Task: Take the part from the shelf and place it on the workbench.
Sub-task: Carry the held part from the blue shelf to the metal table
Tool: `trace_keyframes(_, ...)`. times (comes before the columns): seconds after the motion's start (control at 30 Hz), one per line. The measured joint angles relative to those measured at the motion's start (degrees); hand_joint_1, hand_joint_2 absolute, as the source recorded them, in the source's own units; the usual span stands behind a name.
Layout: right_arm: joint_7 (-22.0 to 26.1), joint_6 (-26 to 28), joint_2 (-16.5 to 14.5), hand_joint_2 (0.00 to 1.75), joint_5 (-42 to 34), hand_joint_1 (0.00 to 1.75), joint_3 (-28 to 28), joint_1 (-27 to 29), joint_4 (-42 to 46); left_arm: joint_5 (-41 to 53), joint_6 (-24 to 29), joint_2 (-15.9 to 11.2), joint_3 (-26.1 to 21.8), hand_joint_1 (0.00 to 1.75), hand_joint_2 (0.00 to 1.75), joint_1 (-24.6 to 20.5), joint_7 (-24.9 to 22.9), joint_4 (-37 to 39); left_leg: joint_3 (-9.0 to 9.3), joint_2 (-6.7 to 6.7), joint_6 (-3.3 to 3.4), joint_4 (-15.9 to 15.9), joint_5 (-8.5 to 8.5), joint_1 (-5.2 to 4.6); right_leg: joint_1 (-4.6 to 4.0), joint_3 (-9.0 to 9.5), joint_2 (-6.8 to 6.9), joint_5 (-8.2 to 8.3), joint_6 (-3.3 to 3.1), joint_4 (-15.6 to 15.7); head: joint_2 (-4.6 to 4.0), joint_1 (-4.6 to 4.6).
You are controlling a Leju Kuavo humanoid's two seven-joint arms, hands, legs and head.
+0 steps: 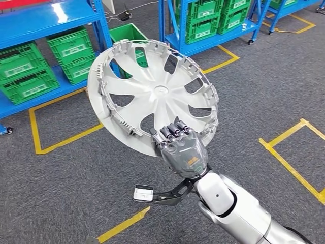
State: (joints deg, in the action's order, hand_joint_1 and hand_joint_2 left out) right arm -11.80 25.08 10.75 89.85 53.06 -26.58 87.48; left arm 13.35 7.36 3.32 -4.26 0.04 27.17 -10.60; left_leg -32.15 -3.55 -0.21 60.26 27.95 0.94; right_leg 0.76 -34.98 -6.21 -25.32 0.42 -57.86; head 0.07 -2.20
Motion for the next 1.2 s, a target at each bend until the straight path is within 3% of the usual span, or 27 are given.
trace_keyframes(0.03,-0.13,-0.05,0.07,1.75,0.01,1.75,0.00,-0.07,0.20,0.09,-0.02,-0.05,0.01,0.00,0.00,0.00,-0.01,0.01,0.56,-0.84,0.11,-1.48,-0.15,0.01,0.10,-0.37,-0.64,0.22,0.36,-0.07,0.00,0.01)
trace_keyframes(0.07,-0.32,-0.15,0.20,1.75,0.01,1.75,0.01,-0.14,0.37,0.22,-0.04,-0.09,0.03,0.00,0.00,-0.02,-0.01,0.02,0.65,-0.86,0.16,-1.91,0.06,-0.04,0.19,-0.74,-1.30,0.49,0.80,-0.05,0.00,0.04)
trace_keyframes(0.1,-0.53,-0.30,0.44,1.75,0.01,1.75,0.02,-0.17,0.55,0.36,-0.06,-0.01,0.07,0.00,0.00,-0.05,-0.02,0.02,0.67,-0.25,0.25,-2.26,0.00,-0.05,0.31,-1.07,-1.97,0.77,1.25,0.06,0.00,0.08)
trace_keyframes(0.13,-0.75,-0.46,0.73,1.75,0.00,1.75,0.04,-0.16,0.69,0.45,-0.09,0.02,0.11,0.00,0.00,-0.12,-0.02,0.02,0.65,0.50,0.44,-2.44,-0.21,-0.02,0.34,-1.45,-1.66,0.77,1.60,0.00,0.00,0.04)
trace_keyframes(0.2,-1.22,-0.77,1.30,1.75,-0.02,1.75,0.24,-0.36,0.91,0.57,-0.10,0.11,0.17,0.00,0.00,-0.16,-0.01,0.02,0.65,2.03,0.98,-2.95,-0.67,0.10,0.12,-3.14,1.30,-0.98,2.03,-2.60,0.00,-0.37)
trace_keyframes(0.27,-1.79,-0.91,1.59,1.75,-0.02,1.75,0.60,-0.63,1.06,0.78,-0.13,0.08,0.20,0.00,0.00,-0.03,0.02,0.02,0.52,3.65,1.27,-3.02,-0.78,-0.09,0.01,-6.50,4.87,-4.63,2.31,-9.68,0.00,-0.74)
trace_keyframes(0.33,-2.34,-1.11,1.90,1.75,0.00,1.75,0.93,-0.70,1.14,0.99,-0.16,0.11,0.25,0.00,0.00,0.12,0.04,0.02,0.47,5.44,1.34,-2.99,-0.74,-0.28,0.02,-8.88,5.85,-6.62,2.51,-15.47,0.00,-0.74)
trace_keyframes(0.37,-2.58,-1.27,2.10,1.75,0.00,1.75,1.06,-0.71,1.15,1.04,-0.16,0.13,0.26,0.00,0.00,0.11,0.08,0.02,0.47,6.27,1.36,-2.97,-0.71,-0.32,0.02,-8.63,6.01,-6.20,2.52,-15.52,0.00,-0.77)
trace_keyframes(0.4,-2.77,-1.46,2.28,1.75,-0.01,1.75,1.19,-0.73,1.18,1.05,-0.12,0.17,0.27,0.00,0.00,0.04,0.14,0.02,0.50,7.03,1.32,-2.96,-0.67,-0.35,0.00,-7.10,6.33,-4.86,2.45,-13.14,0.00,-0.76)
trace_keyframes(0.47,-3.13,-1.77,2.55,1.75,-0.03,1.75,1.43,-0.92,1.38,1.08,-0.04,0.26,0.28,0.00,0.00,-0.15,0.26,0.02,0.60,8.37,1.04,-2.87,-0.47,-0.57,-0.37,-2.26,8.85,-2.09,2.09,-5.15,0.00,-0.80)
trace_keyframes(0.53,-3.49,-1.93,2.74,1.75,-0.02,1.75,1.69,-1.29,1.68,1.17,-0.03,0.35,0.30,0.00,0.00,-0.25,0.31,0.02,0.63,9.50,0.60,-2.65,-0.27,-0.97,-0.78,0.53,10.73,-1.14,1.30,-0.38,0.00,-0.78)
trace_keyframes(0.57,-3.68,-2.01,2.87,1.75,0.00,1.75,1.81,-1.44,1.80,1.24,-0.04,0.38,0.31,0.00,0.00,-0.28,0.31,0.02,0.66,10.06,0.40,-2.59,-0.23,-1.13,-0.96,0.66,10.67,-1.29,0.93,-0.05,0.00,-0.77)
trace_keyframes(0.63,-4.07,-2.32,3.29,1.75,0.01,1.75,2.03,-1.59,2.05,1.42,-0.08,0.42,0.34,0.00,0.00,-0.39,0.31,0.02,0.82,10.72,-0.06,-2.42,0.09,-1.06,-0.81,0.42,9.15,-0.98,0.23,0.05,0.00,-0.78)
trace_keyframes(0.7,-4.40,-2.74,3.63,1.75,-0.04,1.75,2.19,-1.74,2.32,1.54,-0.18,0.42,0.38,0.00,0.00,-0.42,0.31,0.02,0.08,8.46,-0.59,-0.16,2.05,-0.74,-0.56,0.36,7.78,-0.66,-0.42,0.26,0.00,-0.67)
trace_keyframes(0.77,-4.73,-3.02,3.79,1.75,-0.05,1.75,2.39,-1.86,2.44,1.63,-0.37,0.42,0.47,0.00,0.00,-0.29,0.31,0.02,-2.72,5.19,-0.85,6.46,5.77,-0.53,-0.44,0.26,6.35,-0.45,-0.80,0.34,0.00,-0.45)
trace_keyframes(0.83,-5.05,-3.25,4.03,1.75,0.00,1.75,2.63,-1.88,2.56,1.81,-0.46,0.43,0.61,0.00,0.00,-0.09,0.29,0.02,-5.73,4.14,-0.84,13.01,8.02,-0.52,-0.53,0.20,4.70,-0.37,-0.91,0.28,0.00,-0.37)
trace_keyframes(0.87,-5.24,-3.43,4.22,1.75,0.02,1.75,2.75,-1.88,2.64,1.95,-0.46,0.43,0.70,0.00,0.00,-0.03,0.28,0.02,-6.19,4.02,-0.75,13.78,7.54,-0.52,-0.57,0.19,3.82,-0.35,-0.92,0.21,0.00,-0.37)
trace_keyframes(0.93,-5.66,-3.75,4.60,1.75,0.00,1.75,2.99,-1.86,2.90,2.22,-0.45,0.44,0.90,0.00,0.00,-0.06,0.26,0.02,-4.27,3.28,-0.37,9.05,3.73,-0.51,-0.59,0.22,2.14,-0.32,-0.86,0.03,0.00,-0.37)
trace_keyframes(1.0,-5.92,-3.86,4.87,1.75,-0.01,1.75,3.14,-1.91,3.17,2.35,-0.45,0.34,1.09,0.00,0.00,-0.08,0.25,0.05,-1.32,0.19,0.15,1.98,0.37,-0.31,-0.52,-0.03,0.67,-0.20,-0.60,-0.21,0.00,-0.42)
trace_keyframes(1.07,-6.03,-3.86,5.10,1.75,0.01,1.75,3.23,-2.03,3.50,2.39,-0.45,0.26,1.21,0.00,0.00,-0.10,0.19,0.09,-0.12,-1.85,0.40,-1.31,-0.16,-0.25,-0.22,-0.78,-0.76,0.19,0.11,-0.34,0.00,-0.33)
trace_keyframes(1.13,-6.24,-3.88,5.56,1.75,0.00,1.75,3.34,-2.04,3.81,2.50,-0.45,0.29,1.27,0.00,0.00,-0.21,0.14,0.10,0.05,-0.79,0.62,-2.14,-0.22,-0.30,0.08,-1.48,-1.86,0.63,0.96,-0.19,0.00,-0.14)
trace_keyframes(1.2,-6.79,-3.95,6.25,1.75,-0.02,1.75,3.50,-2.07,4.16,2.74,-0.45,0.30,1.31,0.00,0.00,-0.33,0.16,0.09,0.25,0.73,1.13,-2.82,-0.70,-0.16,-0.06,-2.66,0.52,-0.37,1.49,-1.65,0.00,-0.34)
